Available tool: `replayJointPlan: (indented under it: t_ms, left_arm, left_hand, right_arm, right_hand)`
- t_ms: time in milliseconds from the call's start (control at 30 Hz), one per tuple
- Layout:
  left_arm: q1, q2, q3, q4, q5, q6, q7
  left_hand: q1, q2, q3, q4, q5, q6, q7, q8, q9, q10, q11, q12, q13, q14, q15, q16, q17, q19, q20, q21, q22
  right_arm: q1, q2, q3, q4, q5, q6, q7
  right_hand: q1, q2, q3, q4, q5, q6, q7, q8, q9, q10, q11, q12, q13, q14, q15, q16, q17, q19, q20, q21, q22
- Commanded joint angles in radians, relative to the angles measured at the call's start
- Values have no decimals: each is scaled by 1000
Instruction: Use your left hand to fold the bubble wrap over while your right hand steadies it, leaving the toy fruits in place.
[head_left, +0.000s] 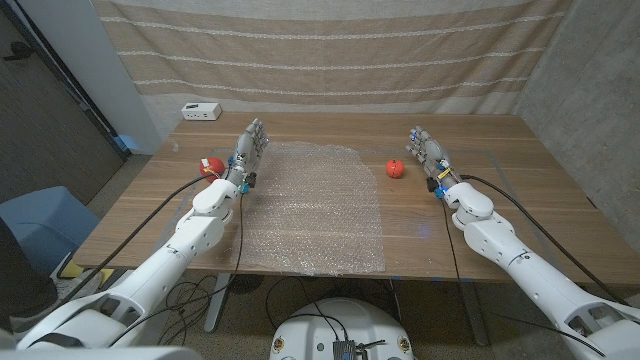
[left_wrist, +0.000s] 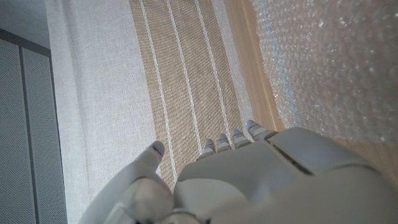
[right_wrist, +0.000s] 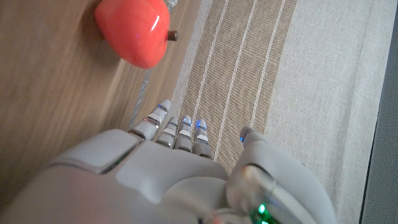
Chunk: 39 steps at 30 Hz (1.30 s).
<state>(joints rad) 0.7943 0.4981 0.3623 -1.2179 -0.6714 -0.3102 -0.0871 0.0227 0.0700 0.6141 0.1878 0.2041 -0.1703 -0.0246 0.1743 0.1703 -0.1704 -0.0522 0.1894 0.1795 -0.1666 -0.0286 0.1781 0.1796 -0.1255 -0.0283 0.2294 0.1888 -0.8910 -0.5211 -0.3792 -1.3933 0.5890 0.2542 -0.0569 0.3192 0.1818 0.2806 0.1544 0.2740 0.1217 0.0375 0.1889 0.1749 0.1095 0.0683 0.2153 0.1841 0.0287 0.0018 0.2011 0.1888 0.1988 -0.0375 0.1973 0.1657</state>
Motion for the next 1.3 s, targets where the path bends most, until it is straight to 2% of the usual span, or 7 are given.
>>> replayJointPlan:
  t_ms: [33,300,500,767,867,1000,1300]
  left_arm:
    - [-61,-12,2,117,2,-27,-60]
    - [-71,-2,12,89,33,-21,-31]
    - [-62,18,19,35,69,5,24]
    - [-29,59,28,-65,141,50,128]
    - [-18,78,27,-101,161,71,155]
    - [-2,105,26,-148,188,98,186]
    - [16,156,21,-206,231,151,223]
  left_hand:
    - [-3,96,5,-1,6,-101,-1,6,2,-125,1,7,2,-168,0,6,3,-10,-1,6,3]
    - [-4,97,-2,-4,10,-83,-1,11,2,-112,13,12,2,-159,3,8,0,-4,7,6,3]
    - [0,81,-11,-13,12,-22,-8,24,4,-72,47,24,3,-115,43,16,-3,21,43,13,2]
    - [8,66,-20,-25,11,16,-20,24,5,-23,91,35,4,-49,86,26,-3,41,89,16,3]
    - [18,56,-22,-36,8,43,-21,26,5,-1,112,38,5,-11,103,29,-4,53,139,19,4]
    - [28,44,-25,-47,5,68,-26,27,5,20,111,42,7,25,120,33,-3,62,172,21,6]
    - [62,38,-18,-79,-2,104,-24,22,6,68,122,46,9,59,131,21,-3,75,186,22,8]
  right_arm:
    - [-29,-3,-31,-149,-89,-41,-124]
    - [-6,-14,-47,-130,-141,-35,-126]
    - [-15,-54,-59,-167,-215,-65,-161]
    - [-72,-120,-63,-273,-321,-107,-216]
    - [-99,-146,-63,-327,-362,-138,-241]
    - [-134,-178,-59,-394,-408,-172,-263]
    - [-202,-235,-58,-543,-523,-271,-306]
  right_hand:
    - [9,1,12,0,5,8,0,3,4,9,-1,3,5,8,3,5,3,7,-4,4,5]
    - [16,-5,21,-11,2,29,-4,9,4,25,4,4,5,17,5,3,-1,11,4,3,5]
    - [116,-21,76,-117,-19,98,-1,16,6,92,28,6,7,92,68,6,-11,43,80,9,8]
    - [212,-19,128,-217,-44,187,2,27,8,168,41,14,9,172,55,16,-9,91,87,19,11]
    - [229,-19,135,-236,-52,209,4,29,8,197,45,20,10,199,56,22,-7,110,90,24,11]
    - [245,-19,142,-254,-61,232,4,30,8,228,44,25,10,234,52,31,-4,125,94,27,12]
    - [264,-19,144,-276,-76,275,2,32,8,282,45,34,12,299,39,53,5,157,96,35,14]
